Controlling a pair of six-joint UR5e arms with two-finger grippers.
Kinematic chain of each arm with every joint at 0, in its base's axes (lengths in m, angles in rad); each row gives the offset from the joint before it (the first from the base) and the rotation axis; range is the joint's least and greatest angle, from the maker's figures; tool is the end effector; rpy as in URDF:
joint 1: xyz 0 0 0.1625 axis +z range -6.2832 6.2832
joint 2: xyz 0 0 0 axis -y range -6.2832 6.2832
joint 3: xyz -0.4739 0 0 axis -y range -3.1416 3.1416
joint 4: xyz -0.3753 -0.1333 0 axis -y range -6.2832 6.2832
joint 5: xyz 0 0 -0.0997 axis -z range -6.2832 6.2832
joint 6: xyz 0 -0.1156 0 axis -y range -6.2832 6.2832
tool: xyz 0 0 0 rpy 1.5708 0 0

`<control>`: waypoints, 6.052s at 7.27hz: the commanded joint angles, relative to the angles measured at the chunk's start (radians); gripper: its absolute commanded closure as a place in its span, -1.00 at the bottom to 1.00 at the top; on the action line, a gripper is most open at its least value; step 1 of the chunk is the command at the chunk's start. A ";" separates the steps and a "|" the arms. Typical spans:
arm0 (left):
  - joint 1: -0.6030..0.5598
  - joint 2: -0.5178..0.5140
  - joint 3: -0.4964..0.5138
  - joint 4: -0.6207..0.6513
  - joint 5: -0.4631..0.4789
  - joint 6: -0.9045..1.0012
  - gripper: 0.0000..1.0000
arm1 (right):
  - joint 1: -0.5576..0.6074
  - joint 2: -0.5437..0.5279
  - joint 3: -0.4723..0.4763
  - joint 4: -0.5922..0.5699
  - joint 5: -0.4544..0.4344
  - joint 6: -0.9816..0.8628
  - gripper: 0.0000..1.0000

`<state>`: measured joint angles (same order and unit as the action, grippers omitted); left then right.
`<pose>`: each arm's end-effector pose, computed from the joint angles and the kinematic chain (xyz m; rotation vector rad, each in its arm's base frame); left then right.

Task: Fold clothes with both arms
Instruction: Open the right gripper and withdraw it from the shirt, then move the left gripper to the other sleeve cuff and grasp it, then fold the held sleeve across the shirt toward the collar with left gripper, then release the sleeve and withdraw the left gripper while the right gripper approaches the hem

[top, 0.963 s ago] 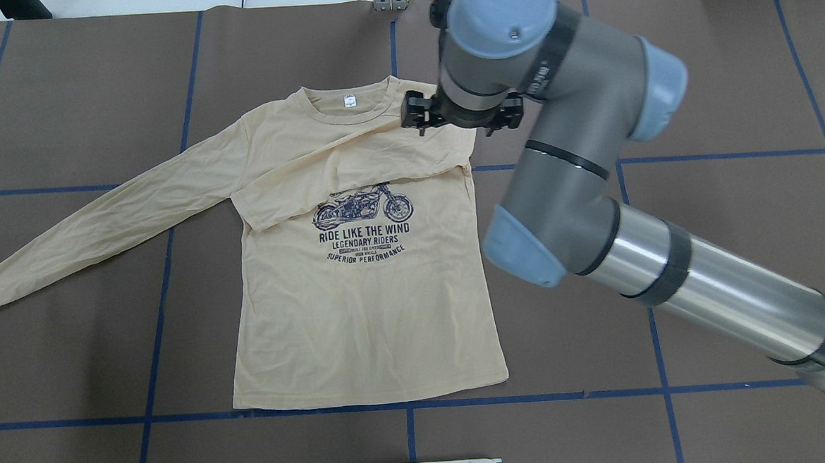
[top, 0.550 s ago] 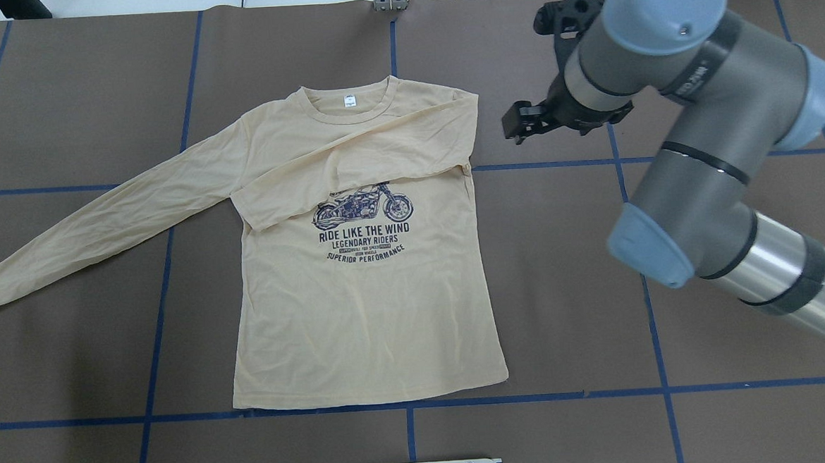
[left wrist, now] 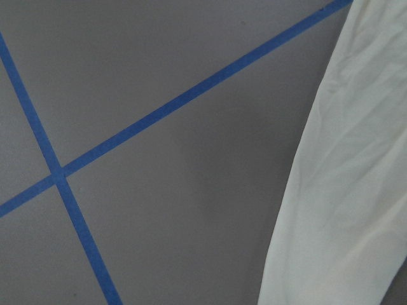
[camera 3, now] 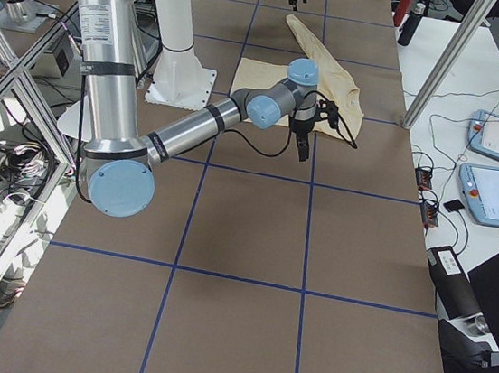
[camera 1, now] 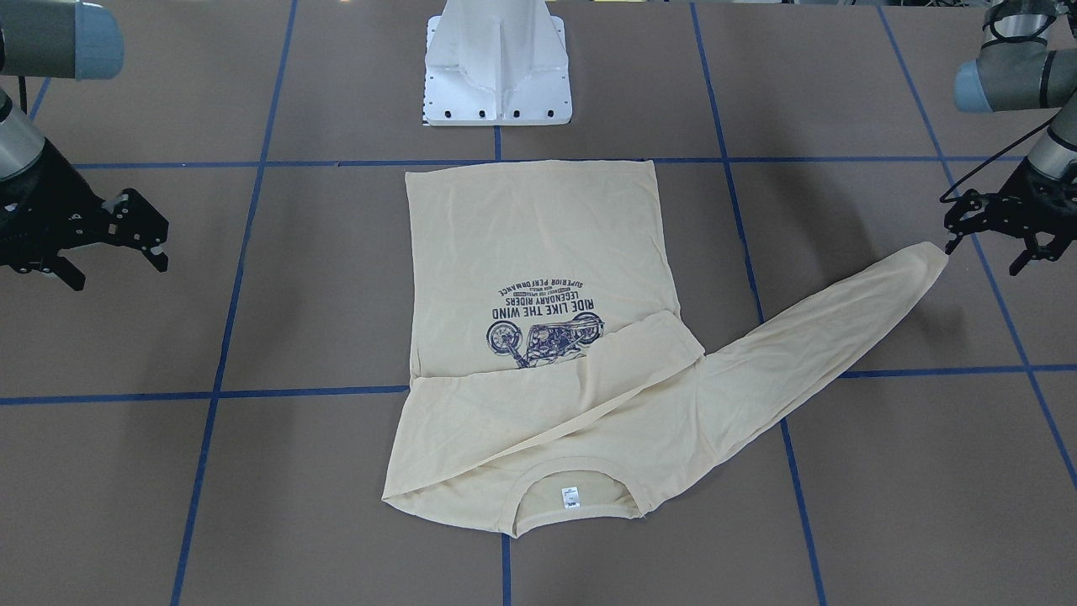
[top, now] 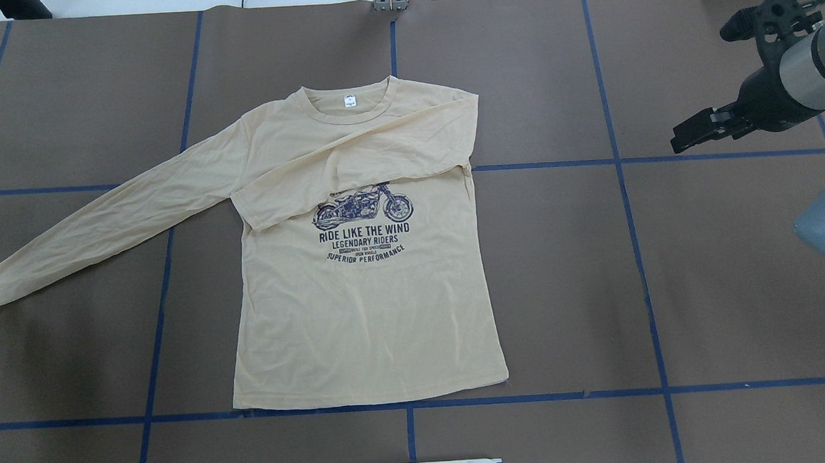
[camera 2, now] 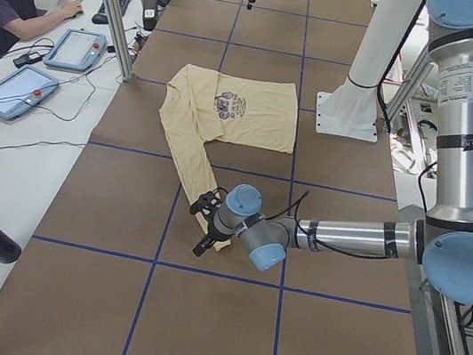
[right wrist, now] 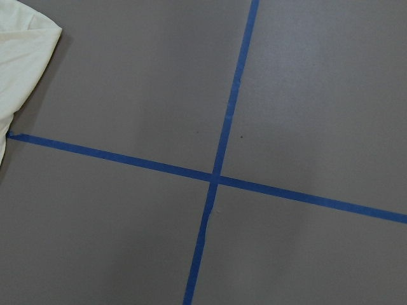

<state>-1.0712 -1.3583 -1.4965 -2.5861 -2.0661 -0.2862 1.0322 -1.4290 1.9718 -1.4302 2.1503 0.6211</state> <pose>0.1239 -0.3905 0.7414 0.4803 0.7137 0.3805 -0.2101 -0.4881 0.4498 0.2502 -0.8284 -0.1206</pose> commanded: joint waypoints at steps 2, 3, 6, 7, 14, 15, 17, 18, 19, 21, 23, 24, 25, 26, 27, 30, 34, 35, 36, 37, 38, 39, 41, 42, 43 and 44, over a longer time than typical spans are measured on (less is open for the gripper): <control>0.002 -0.002 0.068 -0.054 -0.100 -0.097 -0.51 | 0.011 -0.013 0.002 0.004 0.010 -0.009 -0.99; 0.002 -0.001 0.074 -0.068 -0.121 -0.102 -0.48 | 0.011 -0.013 0.002 0.004 0.010 -0.009 -0.99; 0.002 -0.002 0.075 -0.071 -0.144 -0.133 -0.45 | 0.011 -0.016 0.004 0.004 0.010 -0.007 -0.99; 0.003 -0.005 0.075 -0.071 -0.153 -0.133 -0.44 | 0.011 -0.017 0.007 0.002 0.010 -0.007 -0.99; 0.029 -0.051 0.110 -0.069 -0.169 -0.136 -0.19 | 0.009 -0.019 0.005 0.002 0.008 -0.007 -0.99; 0.034 -0.050 0.111 -0.069 -0.172 -0.136 -0.13 | 0.011 -0.019 0.005 0.002 0.008 -0.007 -0.99; 0.042 -0.050 0.110 -0.069 -0.172 -0.137 0.05 | 0.009 -0.019 0.005 0.002 0.008 -0.007 -0.99; 0.042 -0.048 0.110 -0.071 -0.173 -0.160 0.52 | 0.011 -0.019 0.005 0.002 0.008 -0.007 -0.99; 0.042 -0.048 0.108 -0.075 -0.173 -0.178 1.00 | 0.011 -0.019 0.007 0.002 0.008 -0.006 -0.99; 0.042 -0.047 0.090 -0.109 -0.173 -0.176 1.00 | 0.009 -0.018 0.007 0.002 0.008 -0.004 -0.99; 0.036 -0.056 0.050 -0.077 -0.271 -0.177 1.00 | 0.009 -0.018 0.007 0.002 0.007 -0.003 -0.99; 0.033 -0.065 -0.015 0.020 -0.291 -0.177 1.00 | 0.009 -0.018 0.007 0.002 0.005 -0.001 -0.99; 0.030 -0.111 -0.133 0.226 -0.290 -0.176 1.00 | 0.009 -0.018 0.007 0.002 0.005 -0.001 -0.99; 0.028 -0.189 -0.236 0.441 -0.284 -0.176 1.00 | 0.009 -0.016 0.007 0.002 0.005 0.000 -0.99; 0.030 -0.305 -0.298 0.650 -0.281 -0.176 1.00 | 0.009 -0.014 0.009 0.002 0.005 0.002 -0.99; 0.087 -0.771 -0.297 1.230 -0.191 -0.214 1.00 | 0.008 -0.010 0.007 0.002 0.003 0.002 -0.99; 0.293 -1.286 0.099 1.272 -0.166 -0.589 1.00 | 0.008 -0.004 0.005 0.002 0.003 0.008 -1.00; 0.359 -1.390 0.251 1.214 -0.114 -0.649 1.00 | 0.008 -0.004 0.005 0.002 0.005 0.009 -1.00; 0.399 -1.439 0.375 1.104 -0.079 -0.710 1.00 | 0.008 -0.004 0.004 0.002 0.003 0.009 -1.00; 0.419 -1.453 0.424 1.030 -0.051 -0.746 1.00 | 0.008 -0.004 0.004 0.002 0.005 0.011 -1.00; 0.422 -1.457 0.426 1.020 -0.051 -0.746 0.23 | 0.008 -0.004 0.002 0.002 0.003 0.011 -1.00; 0.433 -1.446 0.424 0.996 -0.049 -0.751 -0.98 | 0.008 -0.004 0.002 0.002 0.005 0.011 -1.00; 0.433 -1.438 0.418 0.977 -0.049 -0.771 -0.99 | 0.008 -0.002 0.002 0.002 0.003 0.011 -1.00; 0.432 -1.432 0.403 0.978 -0.048 -0.768 -1.00 | 0.006 -0.001 0.002 0.002 0.003 0.011 -1.00; 0.430 -1.386 0.336 0.980 -0.048 -0.763 -1.00 | 0.005 0.001 0.002 0.002 0.003 0.026 -1.00; 0.430 -1.309 0.229 0.983 -0.048 -0.760 -1.00 | 0.003 0.019 0.002 0.004 0.003 0.075 -1.00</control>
<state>-0.6404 -2.7415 -1.1629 -1.6053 -2.1141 -1.0502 1.0373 -1.4244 1.9742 -1.4278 2.1537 0.6541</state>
